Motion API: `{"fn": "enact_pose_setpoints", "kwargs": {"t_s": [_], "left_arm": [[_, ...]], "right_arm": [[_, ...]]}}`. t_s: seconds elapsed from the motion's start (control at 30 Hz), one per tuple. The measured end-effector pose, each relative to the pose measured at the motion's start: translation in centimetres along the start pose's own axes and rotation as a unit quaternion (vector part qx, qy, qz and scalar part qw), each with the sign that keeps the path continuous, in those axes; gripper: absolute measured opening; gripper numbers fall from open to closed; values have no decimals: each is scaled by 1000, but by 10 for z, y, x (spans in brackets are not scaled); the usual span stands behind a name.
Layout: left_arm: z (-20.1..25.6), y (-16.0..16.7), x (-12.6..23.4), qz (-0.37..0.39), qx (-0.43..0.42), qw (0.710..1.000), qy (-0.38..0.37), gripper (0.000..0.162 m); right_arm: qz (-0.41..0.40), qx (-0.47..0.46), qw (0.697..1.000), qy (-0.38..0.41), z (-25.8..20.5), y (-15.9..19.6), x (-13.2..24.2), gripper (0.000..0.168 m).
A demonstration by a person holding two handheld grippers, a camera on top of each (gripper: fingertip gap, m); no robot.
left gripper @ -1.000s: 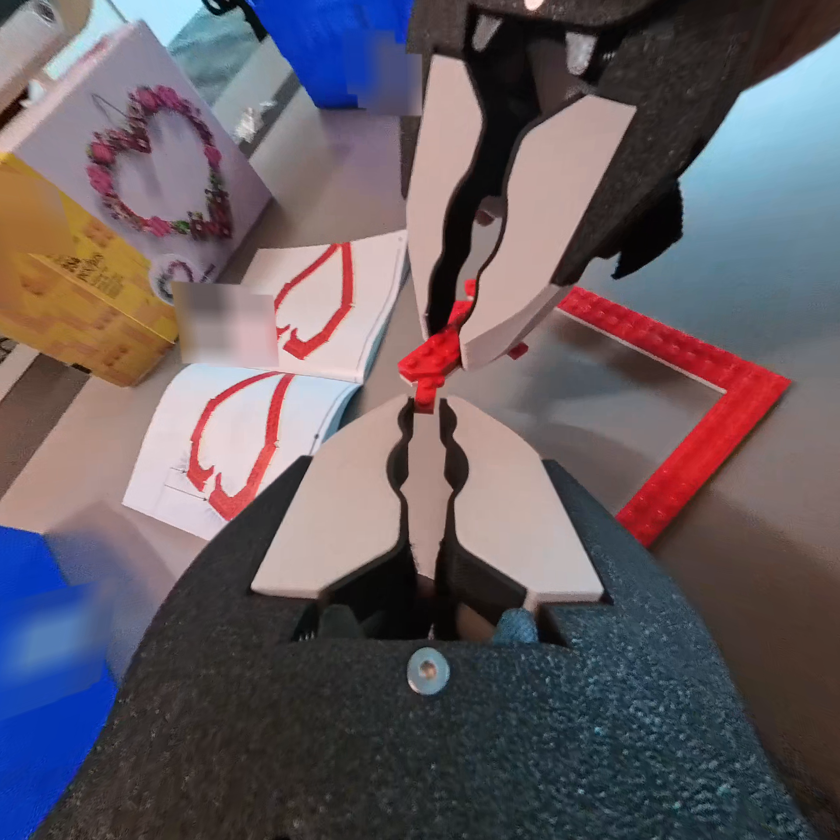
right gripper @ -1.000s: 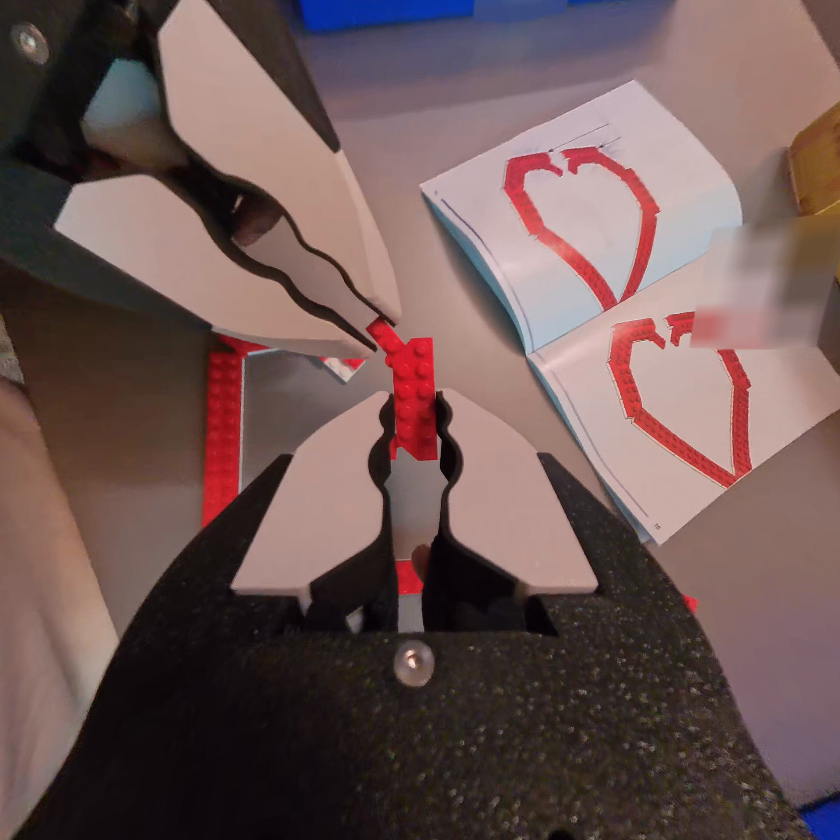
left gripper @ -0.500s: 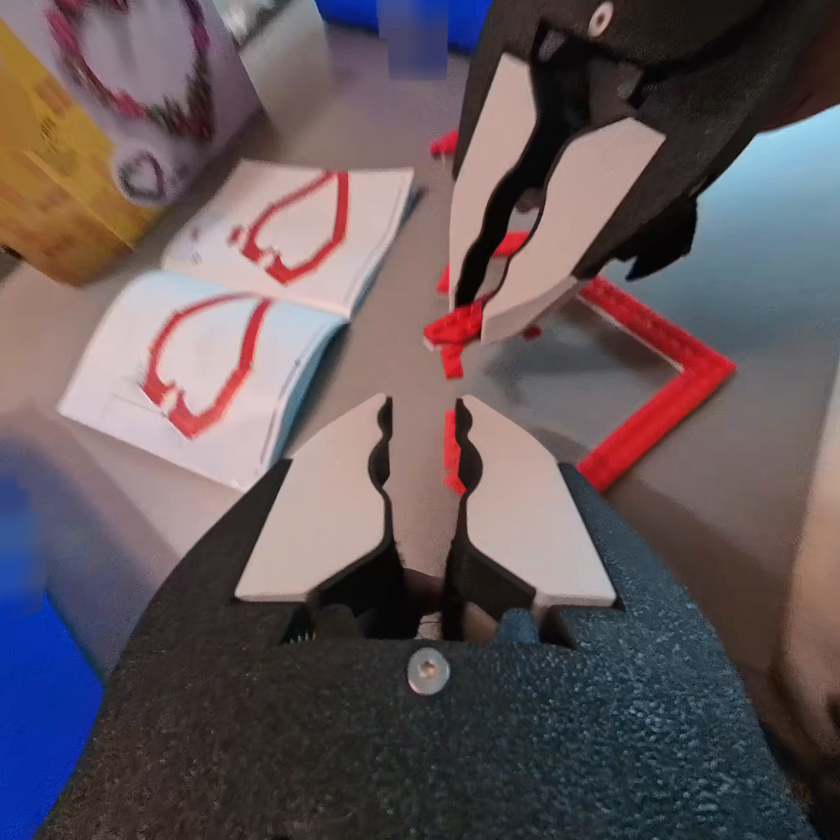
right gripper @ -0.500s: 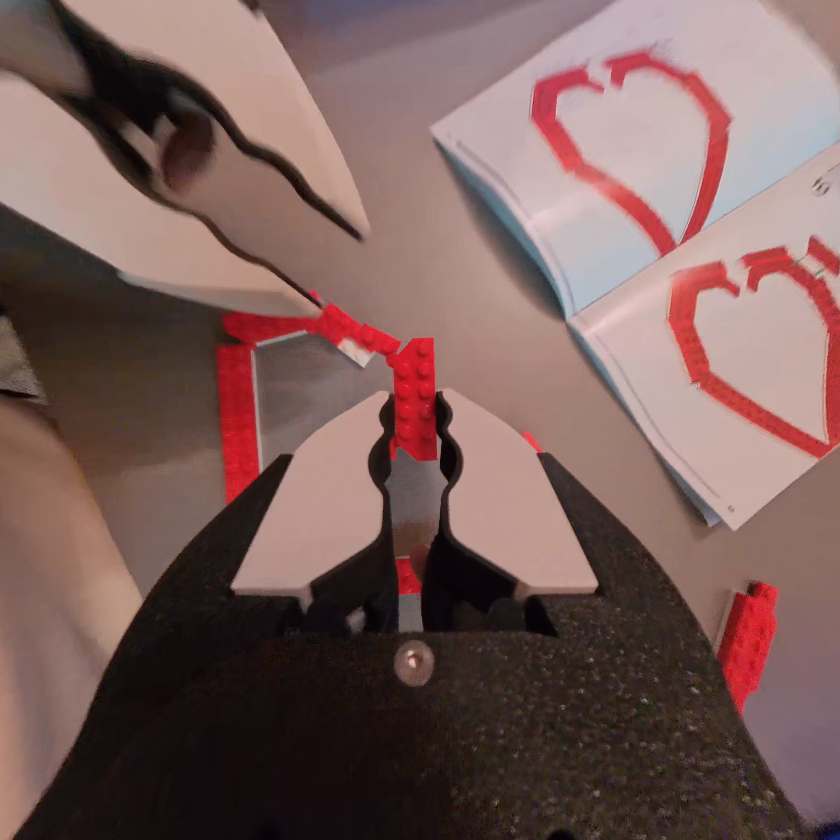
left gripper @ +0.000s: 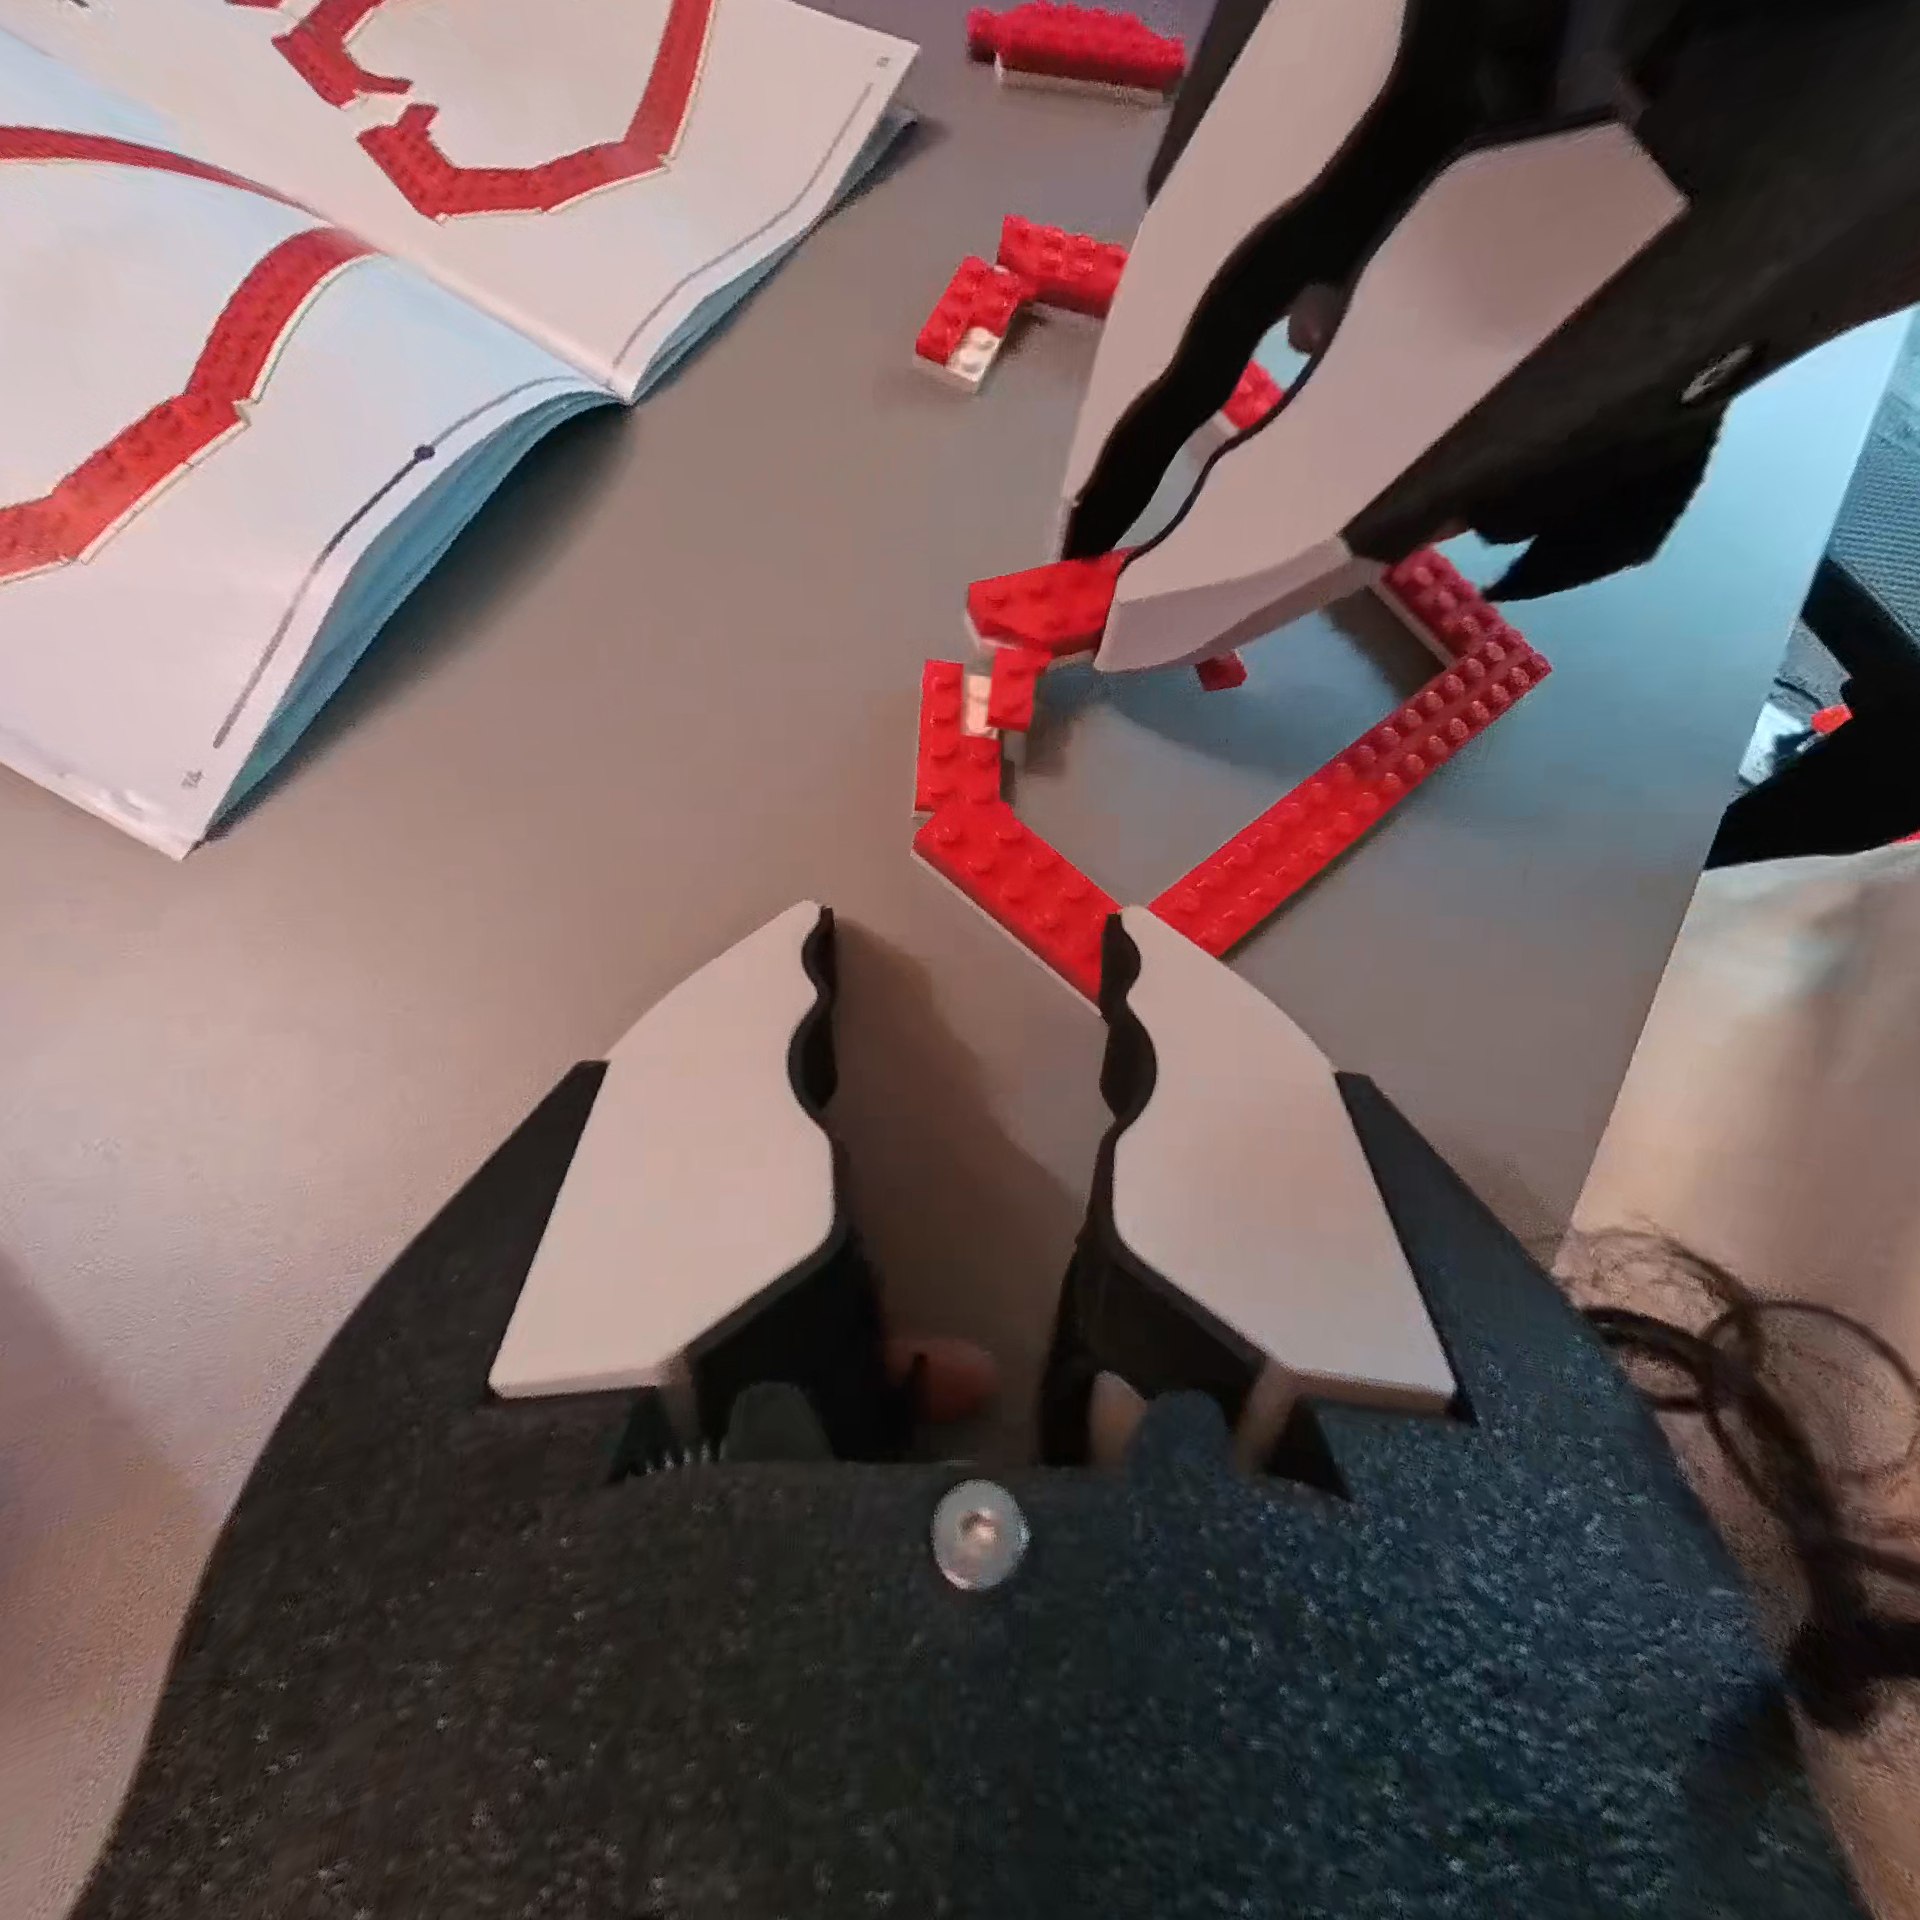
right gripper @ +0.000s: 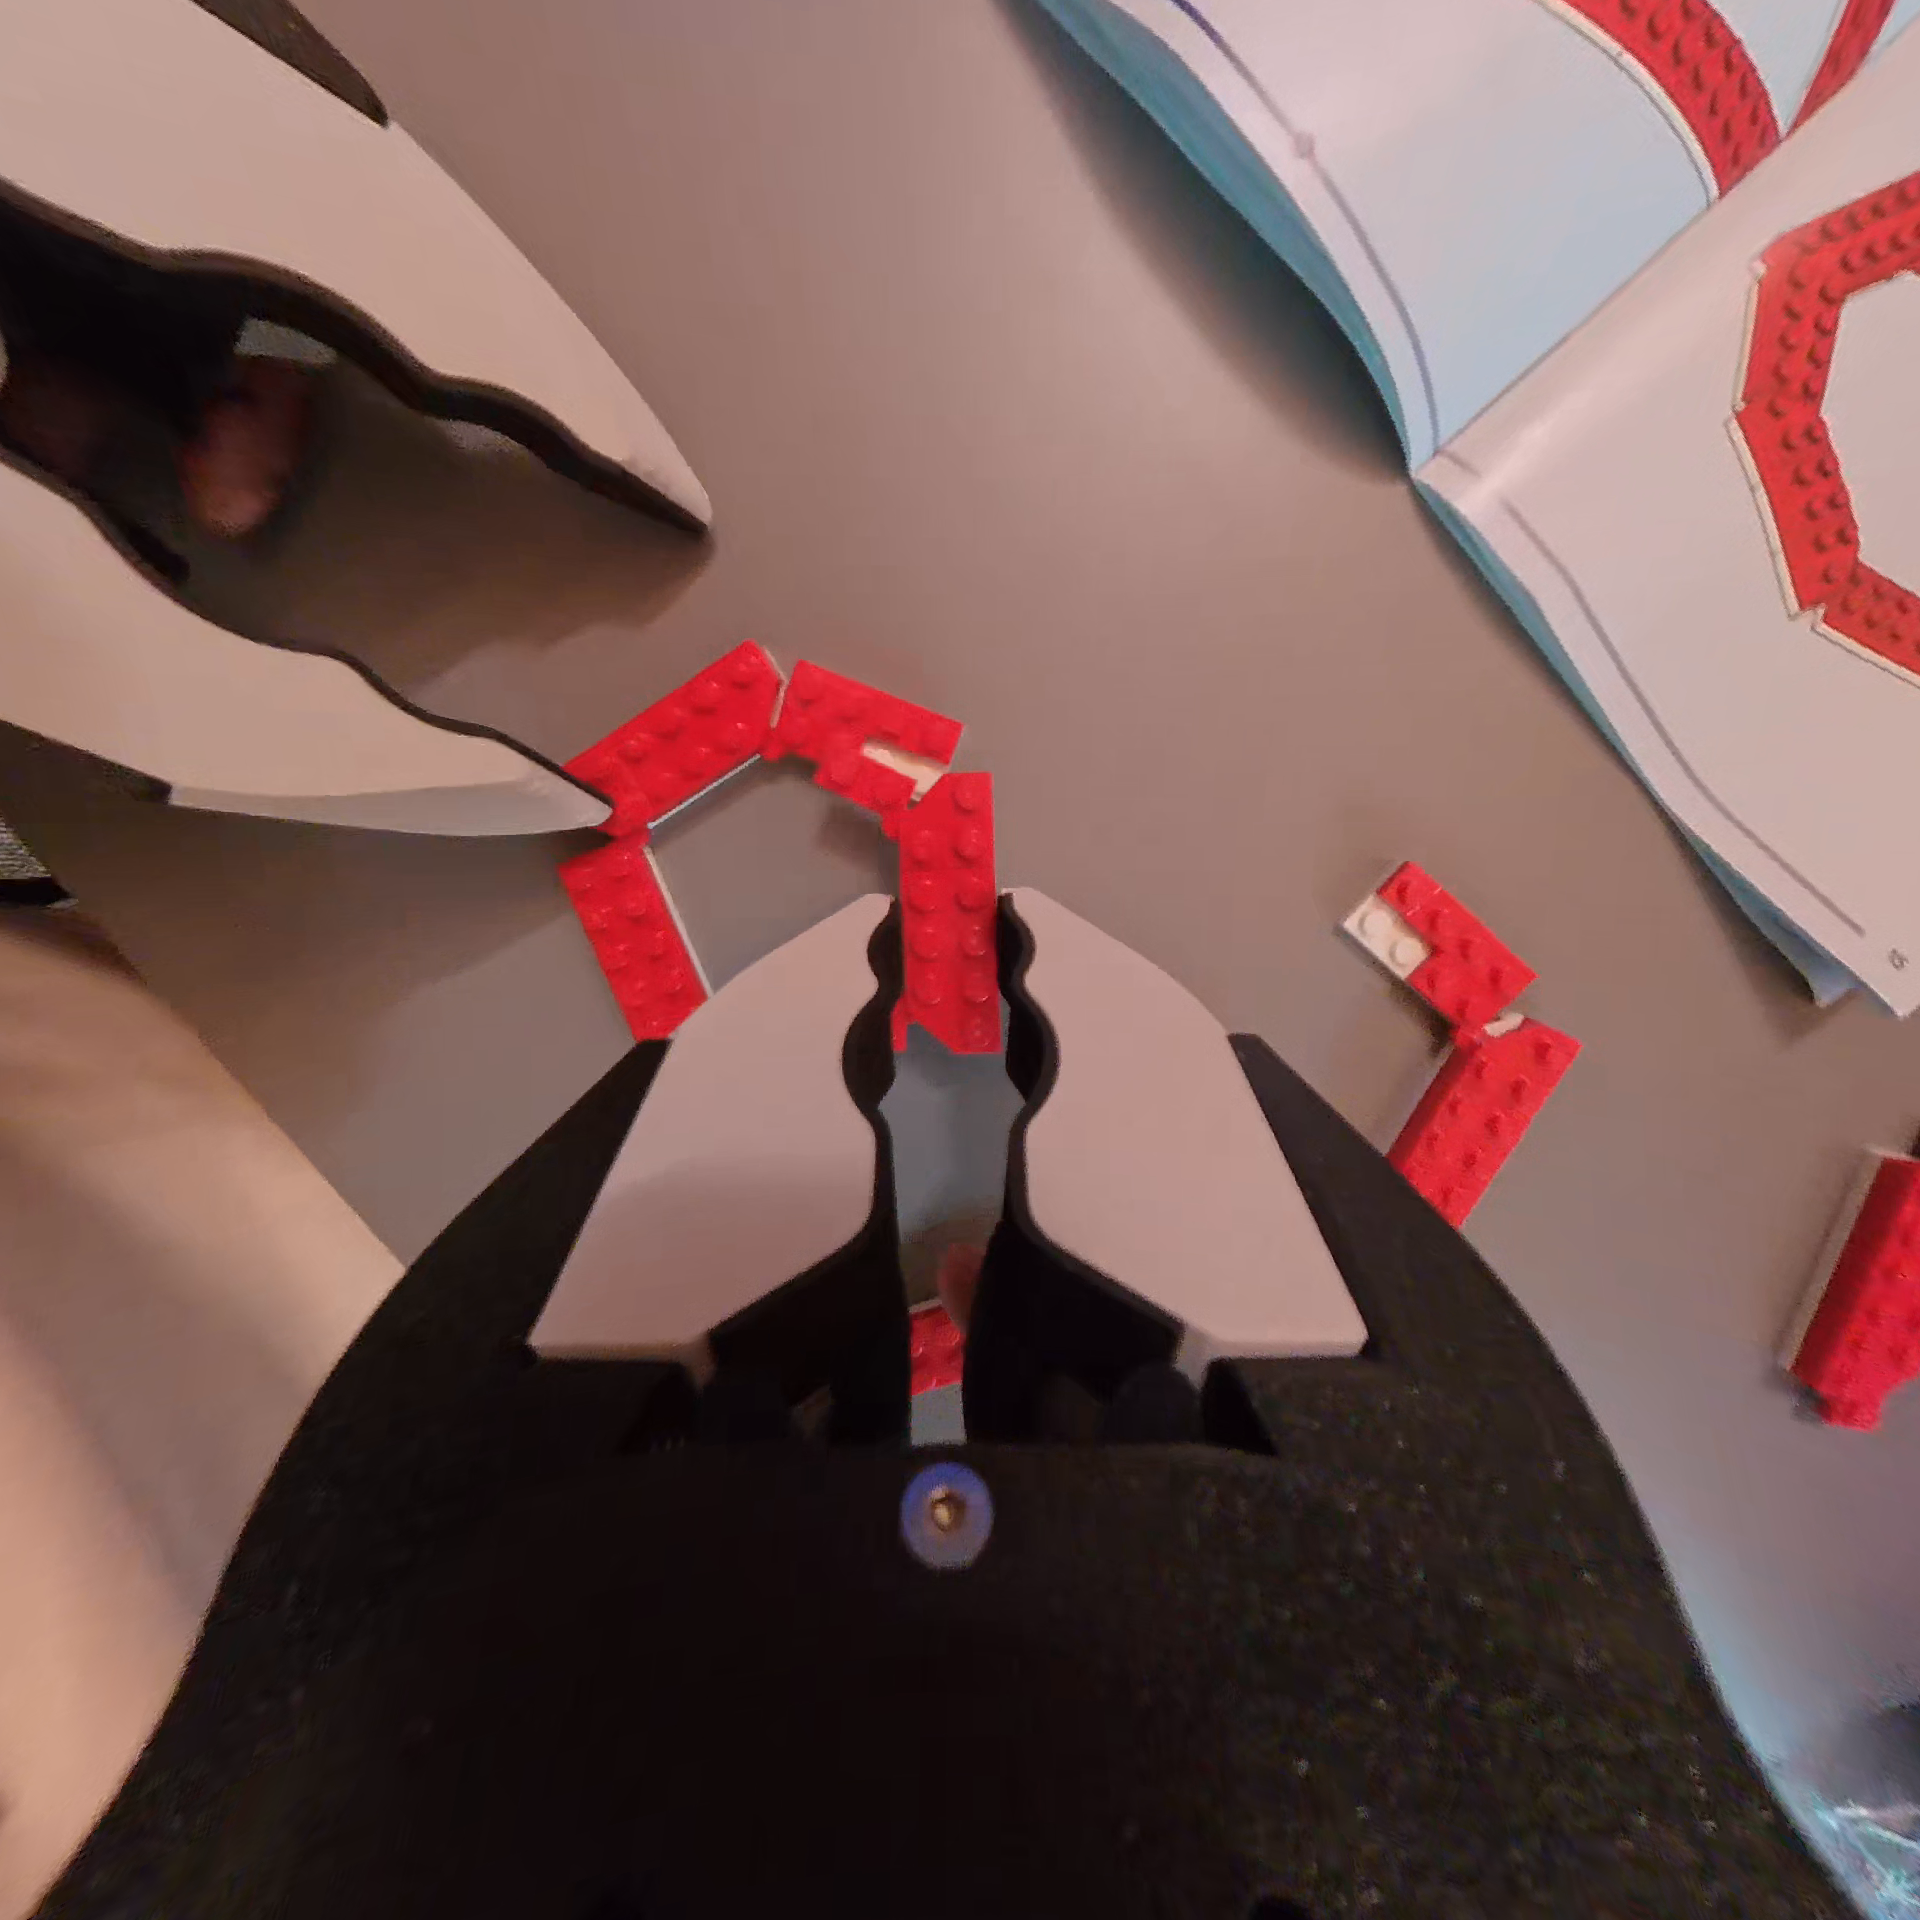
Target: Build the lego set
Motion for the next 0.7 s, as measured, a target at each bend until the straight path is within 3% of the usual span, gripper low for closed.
{"fn": "enact_pose_setpoints", "kwargs": {"t_s": [0.6, 0.7], "left_arm": [[9, -6, -5, 2, -40, 998, 41, 44], [9, -17, 1, 25, -95, 995, 35, 24]], "right_arm": [[-7, 22, 1000, 12, 0, 1, -8, 17], [-9, 27, 999, 14, 0, 1, -8, 17]]}}
Point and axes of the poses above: each gripper's, where its closed fingertips meet, x back along the fingers, y out of its underside, z = x × y across the jaws, the point moved 6 cm from there along x, back along the fingers, and after that the axes turned 10 degrees about y, right-handed, at the moved point
